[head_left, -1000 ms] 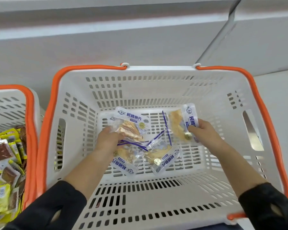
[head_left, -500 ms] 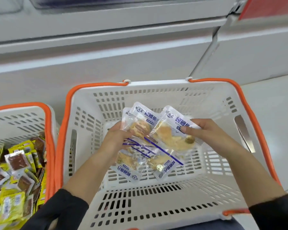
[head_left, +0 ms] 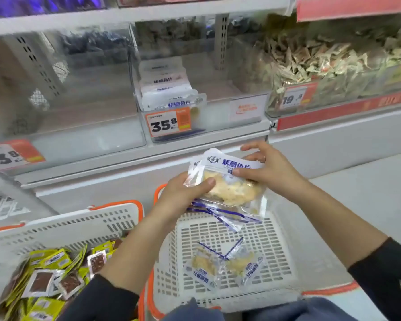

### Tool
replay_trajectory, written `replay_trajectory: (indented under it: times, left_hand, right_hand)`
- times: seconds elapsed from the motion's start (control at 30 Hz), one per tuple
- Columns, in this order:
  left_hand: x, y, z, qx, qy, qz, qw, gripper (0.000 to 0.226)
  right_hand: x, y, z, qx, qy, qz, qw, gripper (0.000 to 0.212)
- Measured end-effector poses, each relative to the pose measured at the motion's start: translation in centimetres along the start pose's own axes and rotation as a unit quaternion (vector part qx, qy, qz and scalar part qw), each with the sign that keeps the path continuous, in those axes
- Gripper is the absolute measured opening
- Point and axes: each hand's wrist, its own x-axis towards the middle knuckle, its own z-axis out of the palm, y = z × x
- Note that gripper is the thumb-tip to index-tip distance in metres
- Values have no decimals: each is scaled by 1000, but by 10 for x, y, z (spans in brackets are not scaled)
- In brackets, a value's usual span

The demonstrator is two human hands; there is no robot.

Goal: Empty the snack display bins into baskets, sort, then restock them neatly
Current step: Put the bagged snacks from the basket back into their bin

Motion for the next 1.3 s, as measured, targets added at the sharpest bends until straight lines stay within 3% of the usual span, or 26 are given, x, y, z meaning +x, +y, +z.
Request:
replay_trajectory:
  times: [0.07,0.1,0.2,0.33,0.47,0.57,0.7,0.73,0.77,0.83,0.93,1.03,1.07,1.13,1.2,1.23,1.3]
  left_hand:
    - [-11,15,-3,-27,42,34,998,44]
    - [-14,21,-5,-40,64,48,996,37]
    - [-26,38,-8,-77,100,82,989,24]
    - [-31,51,-20,-40,75,102,991,38]
    - [-26,56,-38,27,44,110,993,62]
    - [-21,61,-34,44,1,128,991,57]
    - [-3,85,-40,166,-3,168,972,43]
    - [4,97,-45,205,21,184,961,40]
    - [12,110,-52,265,67,200,941,38]
    - [38,136,-68,439,164,235,852,46]
    - [87,161,-82,631,141,184,740,56]
    - [125,167,-78,721,61,122,680,57]
    - [134,170,-76,743,47,119,657,54]
    - [148,177,-78,777,18,119,618,46]
    - [159,182,-84,792,-27,89,604,42]
    - [164,182,-87,797,-46,77,598,40]
    - [171,179,-89,812,-62,79,575,33]
  right_hand:
    - [-5,-15,-2,96,24,44,994,74]
    - [-8,-20,-4,166,-1,70,984,82]
    - [-21,-33,1,281,-119,101,947,67]
    - [-23,-53,15,280,-100,39,954,27]
    - [-17,-64,25,228,-66,-17,971,42]
    - [-11,-69,29,262,-47,-7,964,47]
    - [14,-68,12,292,-49,6,955,30]
    - [25,-68,2,291,-38,-7,956,40]
    - [36,-72,-10,288,-23,-22,957,55]
    - [60,-77,-34,293,18,-47,955,68]
    - [95,-89,-63,297,56,-66,951,40]
    - [123,-96,-74,250,53,-70,964,10]
    - [131,-96,-75,224,50,-73,971,10]
    - [147,-94,-76,166,29,-96,981,33]
    - [161,-90,-76,117,29,-101,988,52]
    - [166,-89,-76,112,26,-109,987,49]
    - [175,-89,-73,110,11,-116,987,23]
